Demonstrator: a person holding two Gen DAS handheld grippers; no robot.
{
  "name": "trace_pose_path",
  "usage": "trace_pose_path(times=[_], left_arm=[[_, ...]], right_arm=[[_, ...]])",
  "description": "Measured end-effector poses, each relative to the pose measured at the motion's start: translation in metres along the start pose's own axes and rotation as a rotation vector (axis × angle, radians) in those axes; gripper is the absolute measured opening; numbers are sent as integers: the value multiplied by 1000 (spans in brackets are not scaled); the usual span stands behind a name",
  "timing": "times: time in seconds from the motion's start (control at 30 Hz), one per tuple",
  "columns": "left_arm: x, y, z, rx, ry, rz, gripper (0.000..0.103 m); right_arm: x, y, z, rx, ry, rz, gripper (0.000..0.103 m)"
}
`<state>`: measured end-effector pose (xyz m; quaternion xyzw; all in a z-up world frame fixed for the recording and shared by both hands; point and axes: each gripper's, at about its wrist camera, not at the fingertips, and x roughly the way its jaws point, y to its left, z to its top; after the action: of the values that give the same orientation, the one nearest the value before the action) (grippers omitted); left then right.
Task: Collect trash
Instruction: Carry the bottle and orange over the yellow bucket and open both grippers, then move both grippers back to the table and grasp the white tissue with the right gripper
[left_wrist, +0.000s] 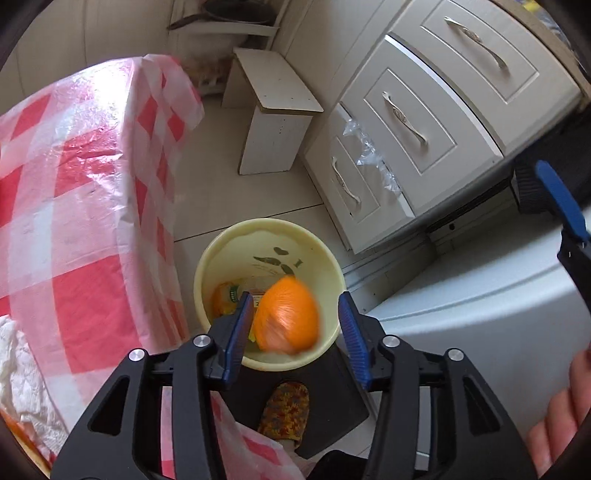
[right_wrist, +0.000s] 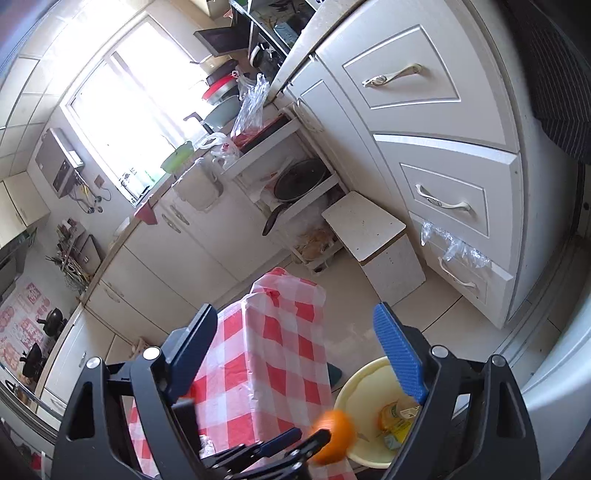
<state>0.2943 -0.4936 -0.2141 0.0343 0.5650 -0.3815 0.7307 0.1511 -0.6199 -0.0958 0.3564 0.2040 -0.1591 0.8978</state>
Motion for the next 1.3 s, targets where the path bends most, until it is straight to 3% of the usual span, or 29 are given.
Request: trace_pose_path(times=[0.07,0.27,0.4,0.5,0.7,0.77,0.97,1.17,1.2,1.3], left_arm=[[-14,3,0,-8,-24,-14,56],[-106,42,-13,16,-181,68,67],[-172,106,-49,-39,-253,153,73],[-195,148,-81,-77,-237,212,73],[-199,187,-128,-109,-224,261,73],[-195,192,-134,-105,-213,265,73],[-179,174,-143,-3,-160,231,73],[-170,171,-148,-3,-130,213,73],[-170,171,-148,-6,-130,213,73],[-170,174,-147,-20,-134,212,73]], right_arm=[[-2,0,1,-1,-4,3,83],[7,7,-9,1,48,27,83],[34,45,-35,-134,214,66,83],[60,91,-80,-339,383,98,83],[80,157,-161,-681,466,72,82],[87,167,-179,-762,479,34,76],[107,170,-202,-774,536,27,74],[119,181,-220,-800,563,38,73],[120,182,-223,-802,565,42,71],[121,183,-229,-790,590,83,49]])
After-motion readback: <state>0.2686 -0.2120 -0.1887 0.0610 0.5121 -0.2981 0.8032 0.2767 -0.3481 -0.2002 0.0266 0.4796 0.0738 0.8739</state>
